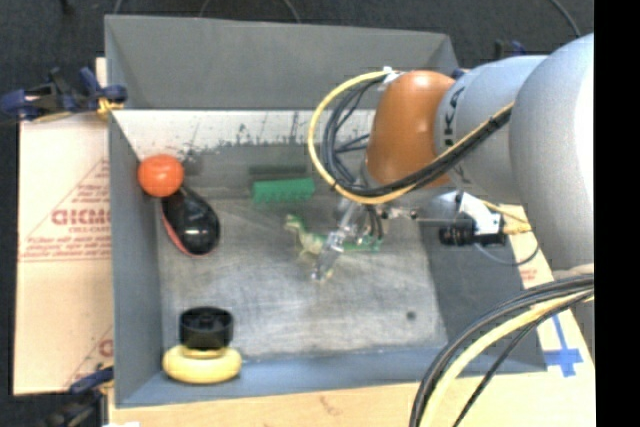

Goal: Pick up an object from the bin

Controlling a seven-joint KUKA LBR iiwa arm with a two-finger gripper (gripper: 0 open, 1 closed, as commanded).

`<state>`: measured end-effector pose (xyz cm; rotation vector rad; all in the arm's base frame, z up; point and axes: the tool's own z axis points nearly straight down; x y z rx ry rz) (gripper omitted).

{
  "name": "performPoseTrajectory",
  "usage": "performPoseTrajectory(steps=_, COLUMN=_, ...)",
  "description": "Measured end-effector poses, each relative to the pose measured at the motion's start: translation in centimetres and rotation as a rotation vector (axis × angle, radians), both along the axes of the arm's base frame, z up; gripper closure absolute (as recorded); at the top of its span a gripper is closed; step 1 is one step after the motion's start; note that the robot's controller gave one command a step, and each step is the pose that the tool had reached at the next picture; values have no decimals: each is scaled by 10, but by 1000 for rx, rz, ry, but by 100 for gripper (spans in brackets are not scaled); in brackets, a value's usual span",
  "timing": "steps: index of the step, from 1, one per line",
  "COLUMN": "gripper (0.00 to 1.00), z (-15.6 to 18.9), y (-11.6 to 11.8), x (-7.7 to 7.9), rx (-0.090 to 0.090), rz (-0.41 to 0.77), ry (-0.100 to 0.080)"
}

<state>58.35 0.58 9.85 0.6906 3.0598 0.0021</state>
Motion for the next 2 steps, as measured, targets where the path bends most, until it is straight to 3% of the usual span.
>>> performPoseTrajectory(steps=1, gripper=0, z=-21, y=3, x=-3, rx=-2, rz=-10, ry=1)
performPoseTrajectory(steps=2, gripper=100, z=-25, y=5, x=7, rx=1, rz=-106, ry=-2)
